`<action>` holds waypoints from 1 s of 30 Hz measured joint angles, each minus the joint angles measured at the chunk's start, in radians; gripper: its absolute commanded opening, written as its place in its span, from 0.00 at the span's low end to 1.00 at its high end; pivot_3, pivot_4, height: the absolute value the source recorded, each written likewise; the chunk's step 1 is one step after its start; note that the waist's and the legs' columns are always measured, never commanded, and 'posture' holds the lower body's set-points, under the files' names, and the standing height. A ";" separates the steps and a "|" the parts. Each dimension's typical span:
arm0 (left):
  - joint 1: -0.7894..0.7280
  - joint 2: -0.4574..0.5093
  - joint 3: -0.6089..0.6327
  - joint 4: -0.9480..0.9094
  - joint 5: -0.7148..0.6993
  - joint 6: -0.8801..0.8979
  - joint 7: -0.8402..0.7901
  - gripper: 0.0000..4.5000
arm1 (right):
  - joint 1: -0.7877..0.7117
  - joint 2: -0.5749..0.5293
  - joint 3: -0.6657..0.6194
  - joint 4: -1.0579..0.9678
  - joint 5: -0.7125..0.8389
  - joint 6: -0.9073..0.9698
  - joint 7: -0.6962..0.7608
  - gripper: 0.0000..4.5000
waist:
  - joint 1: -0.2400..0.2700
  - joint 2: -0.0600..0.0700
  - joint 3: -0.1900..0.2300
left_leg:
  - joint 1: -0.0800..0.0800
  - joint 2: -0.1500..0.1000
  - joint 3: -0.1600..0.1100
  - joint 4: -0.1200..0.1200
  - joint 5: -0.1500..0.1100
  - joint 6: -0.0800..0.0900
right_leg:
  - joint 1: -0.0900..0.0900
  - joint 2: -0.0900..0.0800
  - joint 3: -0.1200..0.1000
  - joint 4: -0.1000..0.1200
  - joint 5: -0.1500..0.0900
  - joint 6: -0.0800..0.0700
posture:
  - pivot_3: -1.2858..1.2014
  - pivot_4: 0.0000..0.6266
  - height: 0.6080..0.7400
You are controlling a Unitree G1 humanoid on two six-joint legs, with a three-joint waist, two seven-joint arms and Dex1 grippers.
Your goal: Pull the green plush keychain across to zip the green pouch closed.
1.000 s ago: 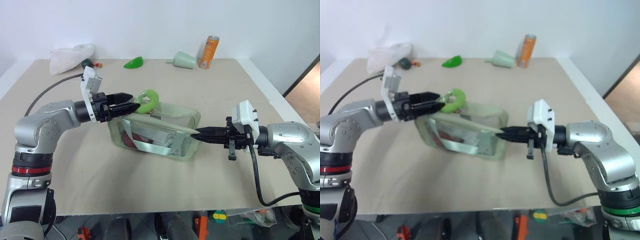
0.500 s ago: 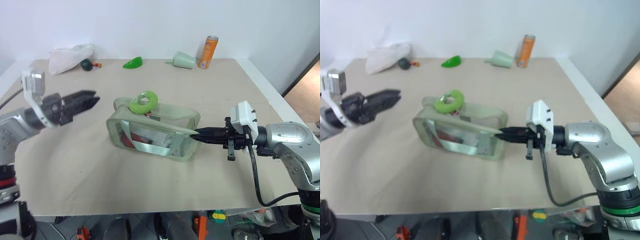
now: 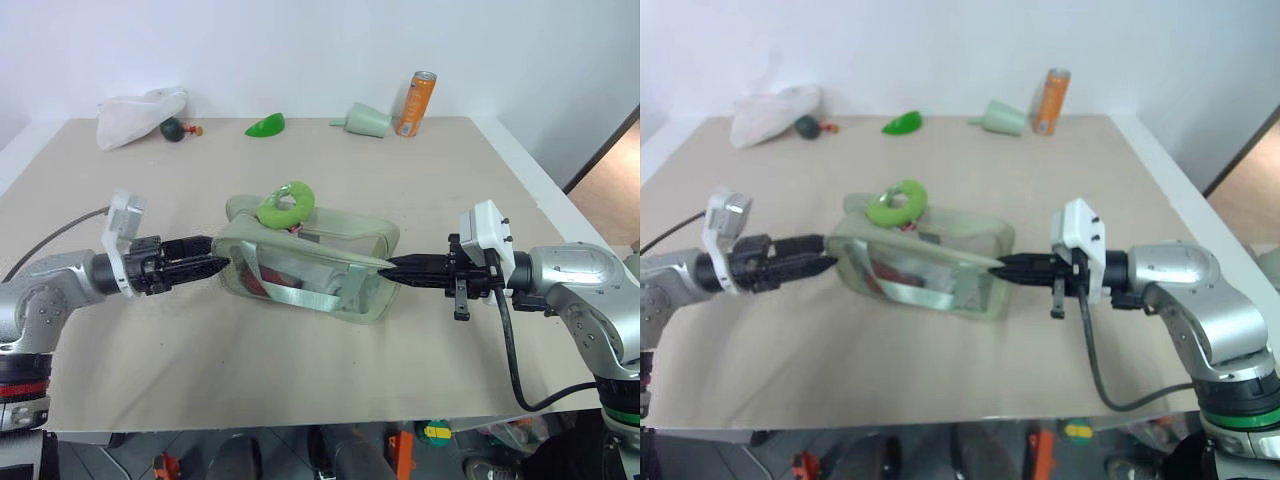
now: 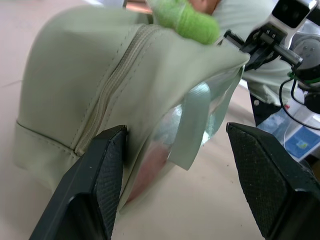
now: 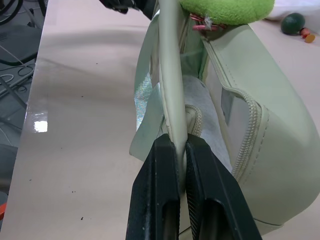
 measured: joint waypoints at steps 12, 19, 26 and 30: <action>0.005 0.010 0.011 -0.029 -0.024 0.058 0.000 0.00 | 0.000 -0.001 -0.003 -0.004 -0.001 0.008 -0.002 0.00 | 0.000 0.000 0.000 | -0.001 0.000 0.000 0.000 0.000 0.000 | -0.001 0.000 0.000 0.000 0.000 0.000 | 0.52 0.24 1.00; 0.045 0.033 0.050 -0.121 -0.041 0.090 0.011 0.00 | 0.000 -0.001 -0.004 0.000 -0.004 0.008 -0.001 0.00 | 0.001 0.000 0.000 | -0.001 0.001 0.000 0.000 0.000 0.000 | -0.001 -0.001 0.000 0.000 0.000 -0.001 | 0.52 0.24 1.00; 0.154 0.043 0.043 -0.204 -0.002 0.003 0.010 0.00 | -0.011 0.000 -0.002 0.006 0.023 0.061 0.001 0.23 | 0.002 0.000 0.000 | -0.001 -0.001 0.000 0.000 0.000 0.000 | 0.000 -0.003 0.000 0.000 -0.001 -0.001 | 0.52 0.24 1.00; 0.178 0.020 0.028 -0.221 0.004 -0.034 0.011 0.00 | -0.044 0.026 0.003 0.013 0.037 0.100 -0.029 0.52 | 0.006 0.001 0.000 | -0.001 -0.006 -0.001 0.001 0.000 0.001 | 0.001 -0.007 0.002 0.000 -0.001 -0.001 | 0.52 0.24 1.00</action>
